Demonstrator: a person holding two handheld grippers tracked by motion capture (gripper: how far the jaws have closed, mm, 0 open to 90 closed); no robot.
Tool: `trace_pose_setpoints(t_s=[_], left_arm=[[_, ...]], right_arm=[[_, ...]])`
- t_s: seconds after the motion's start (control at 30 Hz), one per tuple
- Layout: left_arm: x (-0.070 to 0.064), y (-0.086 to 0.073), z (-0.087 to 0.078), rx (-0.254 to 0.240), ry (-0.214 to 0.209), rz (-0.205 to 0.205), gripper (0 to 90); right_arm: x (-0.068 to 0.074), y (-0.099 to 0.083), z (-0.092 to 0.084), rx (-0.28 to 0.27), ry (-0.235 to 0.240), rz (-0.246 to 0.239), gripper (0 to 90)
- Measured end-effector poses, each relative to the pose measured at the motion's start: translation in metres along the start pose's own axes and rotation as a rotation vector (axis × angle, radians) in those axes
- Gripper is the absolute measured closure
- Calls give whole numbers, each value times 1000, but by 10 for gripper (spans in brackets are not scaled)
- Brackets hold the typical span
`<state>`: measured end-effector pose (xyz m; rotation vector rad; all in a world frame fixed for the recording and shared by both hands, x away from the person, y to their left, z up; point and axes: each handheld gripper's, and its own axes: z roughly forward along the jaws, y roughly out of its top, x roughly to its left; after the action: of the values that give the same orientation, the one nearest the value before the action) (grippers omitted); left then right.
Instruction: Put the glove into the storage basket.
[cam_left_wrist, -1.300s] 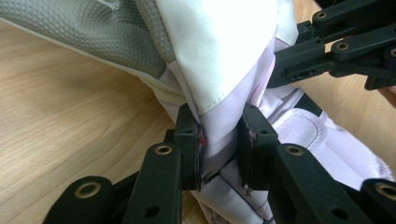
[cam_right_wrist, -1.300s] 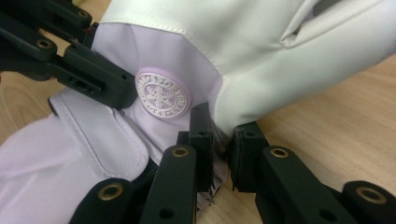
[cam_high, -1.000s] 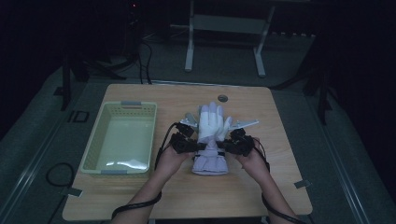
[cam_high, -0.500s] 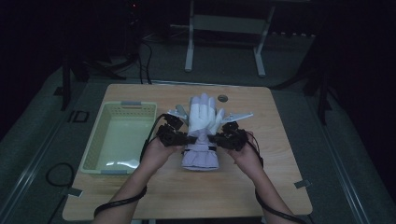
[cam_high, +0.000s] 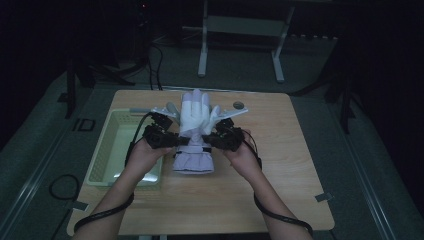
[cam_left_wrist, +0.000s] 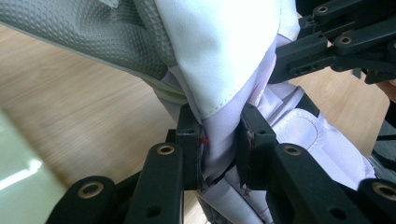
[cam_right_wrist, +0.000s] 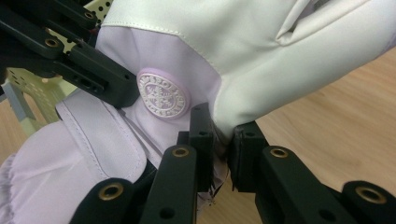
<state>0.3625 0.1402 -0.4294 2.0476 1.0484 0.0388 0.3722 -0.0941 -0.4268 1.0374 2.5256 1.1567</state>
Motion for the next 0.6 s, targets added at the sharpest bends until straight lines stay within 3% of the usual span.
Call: trace_pose_setpoints(t_s=[0.3, 0.6], left_arm=[[20, -2, -40, 13, 52, 0, 738], [42, -19, -80, 15, 96, -24, 737]], right_arm=[[26, 29, 18, -21, 26, -8, 813], [63, 52, 43, -37, 50, -26, 813]])
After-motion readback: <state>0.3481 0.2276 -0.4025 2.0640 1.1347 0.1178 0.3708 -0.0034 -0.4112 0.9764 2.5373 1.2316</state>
